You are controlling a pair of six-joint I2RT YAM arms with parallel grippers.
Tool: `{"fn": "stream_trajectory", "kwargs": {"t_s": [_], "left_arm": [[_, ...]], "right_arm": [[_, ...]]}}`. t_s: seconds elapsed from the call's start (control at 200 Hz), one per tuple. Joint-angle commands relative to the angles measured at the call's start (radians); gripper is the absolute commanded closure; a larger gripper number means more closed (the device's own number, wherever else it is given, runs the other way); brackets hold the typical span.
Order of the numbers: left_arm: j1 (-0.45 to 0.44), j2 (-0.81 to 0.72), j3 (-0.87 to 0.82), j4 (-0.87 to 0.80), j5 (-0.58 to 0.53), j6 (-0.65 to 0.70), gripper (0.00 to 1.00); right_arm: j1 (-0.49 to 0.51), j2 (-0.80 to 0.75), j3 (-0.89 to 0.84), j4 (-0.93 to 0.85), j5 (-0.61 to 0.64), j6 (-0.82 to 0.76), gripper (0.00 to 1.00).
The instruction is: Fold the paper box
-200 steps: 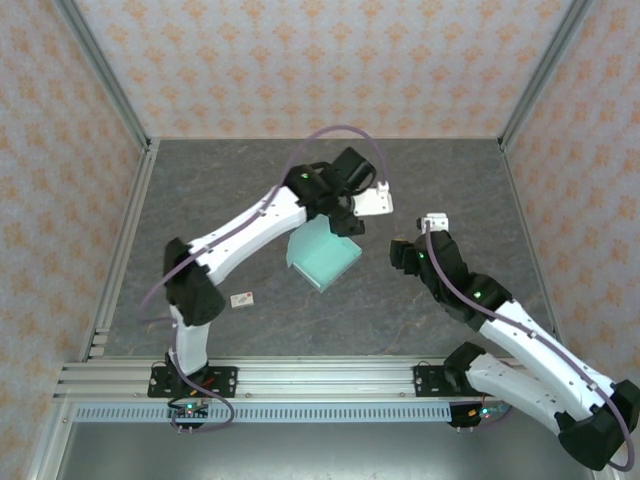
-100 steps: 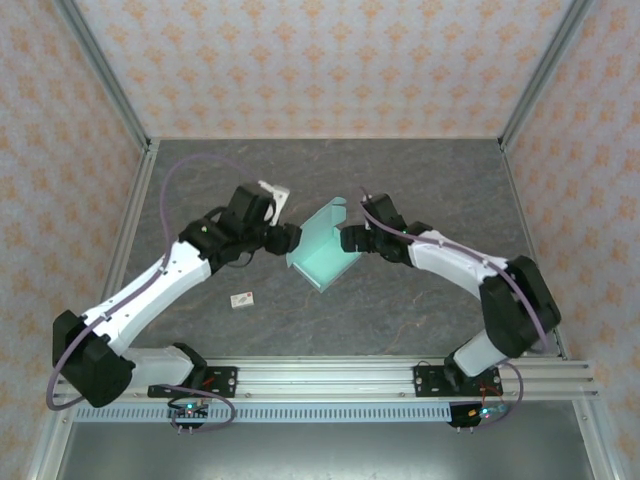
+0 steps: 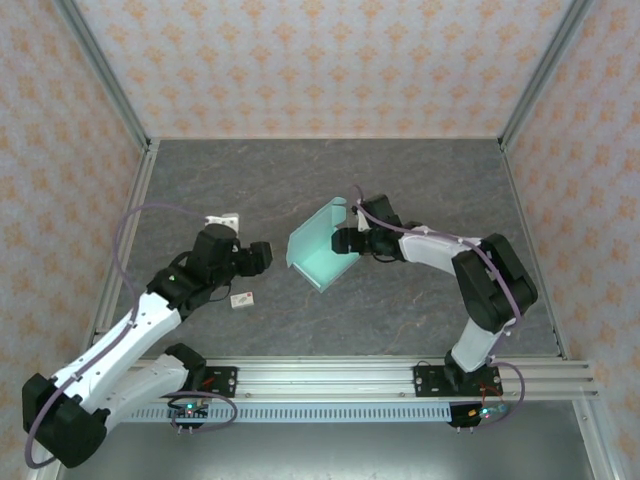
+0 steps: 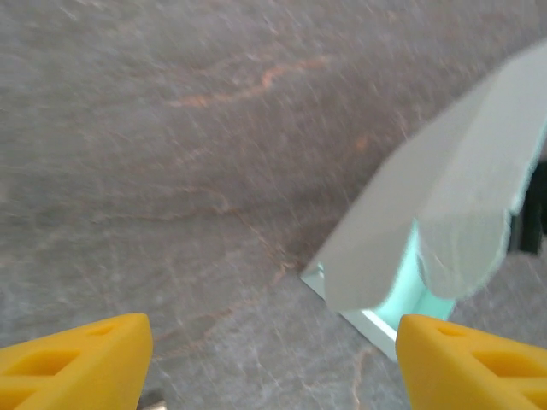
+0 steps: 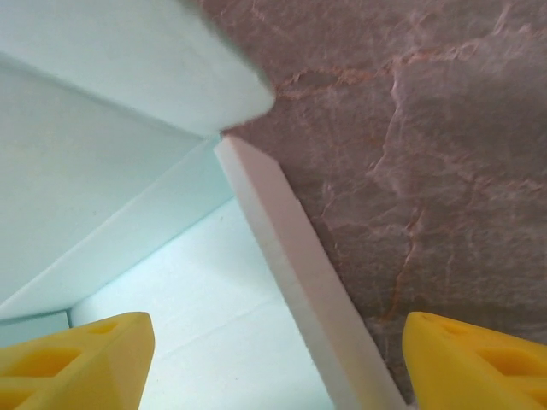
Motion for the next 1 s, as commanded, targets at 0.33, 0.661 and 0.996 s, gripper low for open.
{"fn": "stream_trajectory", "kwargs": {"t_s": [0.33, 0.661, 0.996], "left_arm": [[0.159, 0.051, -0.124, -0.025, 0.01, -0.092, 0.24], [0.181, 0.052, -0.175, -0.082, -0.007, -0.131, 0.19], [0.085, 0.18, -0.153, -0.172, -0.037, -0.133, 0.16]], "right_arm": [[0.069, -0.196, -0.213, 0.157, -0.026, 0.118, 0.26], [0.102, -0.304, -0.295, 0.13, 0.06, 0.11, 0.23], [0.102, -0.42, -0.276, 0.04, 0.13, 0.038, 0.21]]}}
